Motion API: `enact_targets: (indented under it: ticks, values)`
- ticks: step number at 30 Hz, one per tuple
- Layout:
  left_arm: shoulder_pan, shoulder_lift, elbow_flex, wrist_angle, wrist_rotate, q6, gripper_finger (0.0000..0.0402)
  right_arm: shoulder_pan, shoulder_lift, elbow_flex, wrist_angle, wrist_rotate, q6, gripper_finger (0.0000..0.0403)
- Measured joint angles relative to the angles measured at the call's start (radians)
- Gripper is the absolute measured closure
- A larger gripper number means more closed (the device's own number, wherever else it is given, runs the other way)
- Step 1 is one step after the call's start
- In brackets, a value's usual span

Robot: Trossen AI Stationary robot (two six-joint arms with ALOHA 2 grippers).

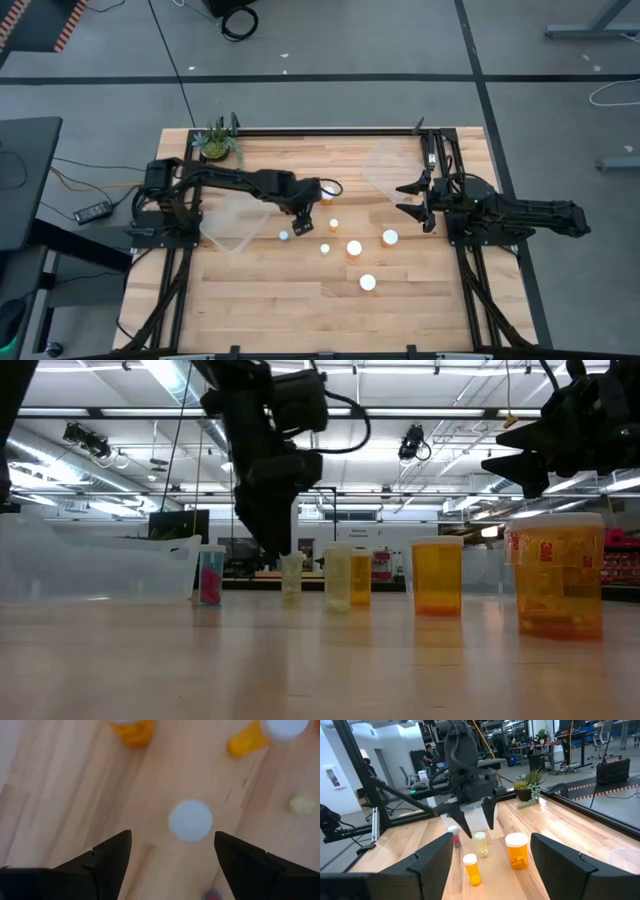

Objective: Pick and place medicine bottles into bin by pill shape (circle, oval)
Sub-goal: Put the small yellow pill bottle into the left transparent bin

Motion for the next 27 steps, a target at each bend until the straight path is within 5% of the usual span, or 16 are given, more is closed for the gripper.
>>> enact_targets:
  ticks: [11, 21, 27]
  values:
    - [0.006, 0.185, 0.245, -0.196, 0.007, 0.106, 0.0108, 0.0, 0.0, 0.0, -0.006, 0.0, 0.0, 0.0131]
    - [0.013, 0.192, 0.27, -0.226, 0.008, 0.105, 0.0112, 0.0, 0.0, 0.0, -0.006, 0.0, 0.0, 0.0131]
    - [0.013, 0.192, 0.27, -0.226, 0.009, 0.086, 0.0149, 0.0, 0.0, 0.0, -0.006, 0.0, 0.0, 0.0131]
